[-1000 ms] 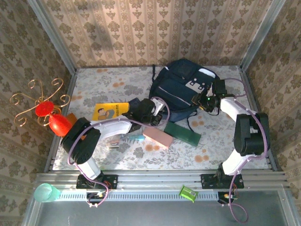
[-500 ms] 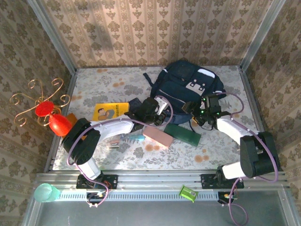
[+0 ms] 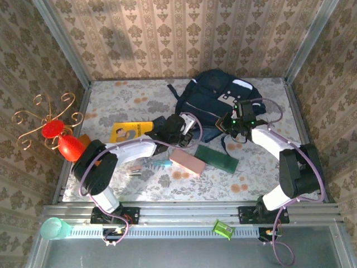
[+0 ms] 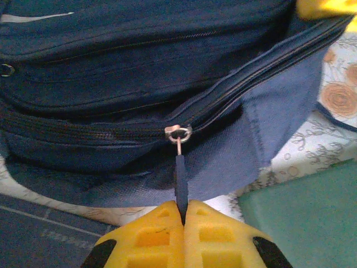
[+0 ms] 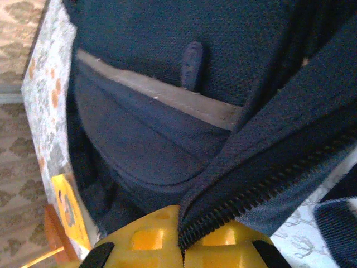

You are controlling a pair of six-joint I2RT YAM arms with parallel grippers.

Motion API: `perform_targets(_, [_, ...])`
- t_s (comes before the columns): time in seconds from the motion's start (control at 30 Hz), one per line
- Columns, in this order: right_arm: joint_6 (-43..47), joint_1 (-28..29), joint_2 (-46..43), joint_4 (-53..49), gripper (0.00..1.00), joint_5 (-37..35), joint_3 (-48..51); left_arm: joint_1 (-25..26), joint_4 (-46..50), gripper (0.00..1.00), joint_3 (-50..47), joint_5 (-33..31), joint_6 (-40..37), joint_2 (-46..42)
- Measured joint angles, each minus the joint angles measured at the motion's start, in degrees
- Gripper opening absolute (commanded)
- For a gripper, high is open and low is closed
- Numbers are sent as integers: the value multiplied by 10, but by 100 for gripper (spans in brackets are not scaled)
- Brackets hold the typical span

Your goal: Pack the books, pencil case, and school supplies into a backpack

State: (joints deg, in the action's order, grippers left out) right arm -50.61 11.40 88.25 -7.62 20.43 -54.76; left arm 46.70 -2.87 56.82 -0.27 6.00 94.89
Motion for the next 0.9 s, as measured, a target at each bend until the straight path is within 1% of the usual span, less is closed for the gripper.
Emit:
perform_targets(0.1, [42, -3, -15, -42, 0, 28, -32, -15, 4, 0, -6, -3, -5, -30])
perform_targets(0.17, [67, -10, -33, -62, 0, 44, -37, -23, 10, 0, -6, -4, -7, -52])
perform_targets(0.3, [117, -47, -67, -111, 0, 76, -34, -41, 17, 0, -22, -4, -7, -92])
perform_targets(0.4, [142, -83, -83, -132, 0, 100, -17, -45, 25, 0, -38, -3, -7, -104])
perform_targets(0.5, [160, -117, -79, -152, 0, 116, -10, -44, 31, 0, -53, 6, -7, -104])
perform_targets(0.6, [166, -132, -55, -155, 2, 125, -12, -41, 33, 0, -65, 26, -2, -104])
perform_targets(0.7, [164, -133, -9, -154, 9, 133, -26, -31, 33, 0, -73, 40, 11, -104])
perform_targets(0.73, [164, -134, 13, -154, 13, 134, -36, -24, 33, 0, -73, 43, 18, -104])
perform_targets(0.8, [165, -134, 45, -160, 18, 130, -59, -10, 29, 0, -73, 47, 27, -103])
perform_targets(0.9, [176, -136, 72, -164, 30, 104, -93, 10, 24, 0, -61, 58, 43, -90])
